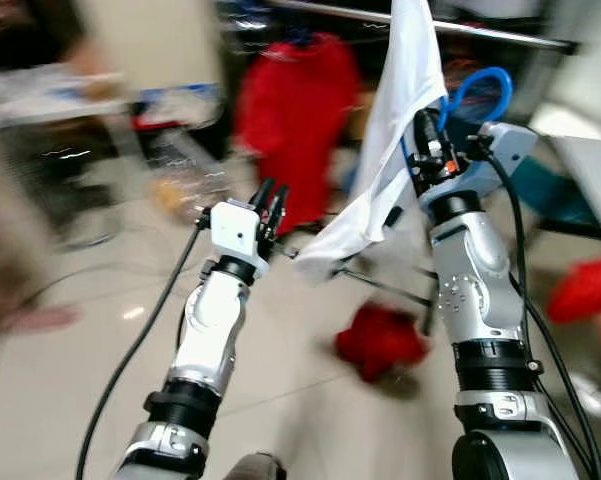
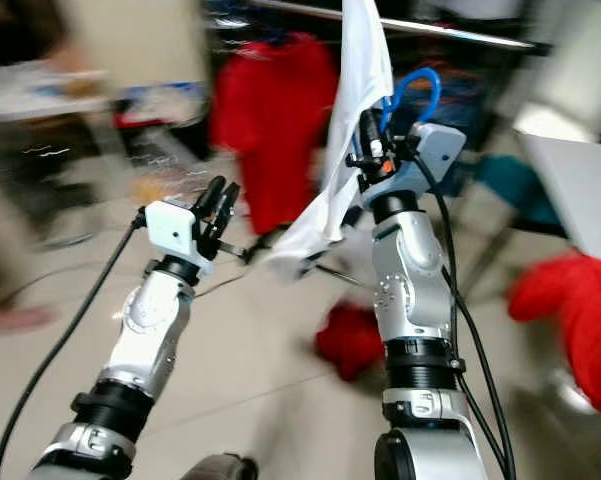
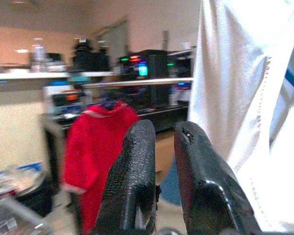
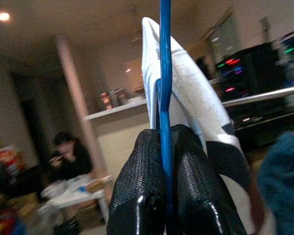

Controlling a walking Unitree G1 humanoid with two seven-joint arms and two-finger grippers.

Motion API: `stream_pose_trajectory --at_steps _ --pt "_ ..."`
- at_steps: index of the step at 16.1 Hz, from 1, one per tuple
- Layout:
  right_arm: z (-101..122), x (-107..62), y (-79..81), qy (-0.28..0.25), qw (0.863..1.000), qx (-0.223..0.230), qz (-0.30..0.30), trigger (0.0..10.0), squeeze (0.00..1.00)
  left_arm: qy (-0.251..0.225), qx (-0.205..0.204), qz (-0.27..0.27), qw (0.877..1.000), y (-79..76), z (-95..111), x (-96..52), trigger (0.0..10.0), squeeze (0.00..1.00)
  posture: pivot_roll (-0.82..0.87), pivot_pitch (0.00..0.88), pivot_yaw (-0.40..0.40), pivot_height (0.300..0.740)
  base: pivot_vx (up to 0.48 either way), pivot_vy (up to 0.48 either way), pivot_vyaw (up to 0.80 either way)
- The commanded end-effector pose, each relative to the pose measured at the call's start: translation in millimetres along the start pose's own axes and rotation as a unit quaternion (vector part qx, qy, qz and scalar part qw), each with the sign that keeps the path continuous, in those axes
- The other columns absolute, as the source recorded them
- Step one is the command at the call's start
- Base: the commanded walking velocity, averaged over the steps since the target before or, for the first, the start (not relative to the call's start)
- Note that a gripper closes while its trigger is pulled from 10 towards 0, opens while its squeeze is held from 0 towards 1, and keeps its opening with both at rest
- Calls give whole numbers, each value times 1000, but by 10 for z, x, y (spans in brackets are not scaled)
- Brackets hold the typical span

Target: Hang hanger

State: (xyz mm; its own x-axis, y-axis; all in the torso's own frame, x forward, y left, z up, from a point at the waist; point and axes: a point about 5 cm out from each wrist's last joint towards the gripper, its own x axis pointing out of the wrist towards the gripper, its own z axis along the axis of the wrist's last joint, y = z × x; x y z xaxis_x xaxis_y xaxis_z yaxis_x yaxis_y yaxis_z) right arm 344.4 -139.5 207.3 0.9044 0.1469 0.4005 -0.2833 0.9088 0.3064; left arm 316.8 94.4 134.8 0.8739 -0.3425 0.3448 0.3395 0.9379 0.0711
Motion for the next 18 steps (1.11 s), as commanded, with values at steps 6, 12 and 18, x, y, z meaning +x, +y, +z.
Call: stream_pose_trajectory --at_steps 6,12,18 --pt "63 56 115 -13 1000 5 17 10000 0 -1 2 -7 1000 -36 1 20 10000 0 161 0 -5 740 0 0 528" --pt "-35 49 184 15 998 -44 36 10000 0 -2 -1 -8 1000 -46 2 45 10000 0 157 0 -5 740 0 0 0" --pt "-142 16 188 37 996 -76 37 10000 0 -2 -3 -7 1000 -49 0 60 10000 0 157 0 -10 740 0 0 0"
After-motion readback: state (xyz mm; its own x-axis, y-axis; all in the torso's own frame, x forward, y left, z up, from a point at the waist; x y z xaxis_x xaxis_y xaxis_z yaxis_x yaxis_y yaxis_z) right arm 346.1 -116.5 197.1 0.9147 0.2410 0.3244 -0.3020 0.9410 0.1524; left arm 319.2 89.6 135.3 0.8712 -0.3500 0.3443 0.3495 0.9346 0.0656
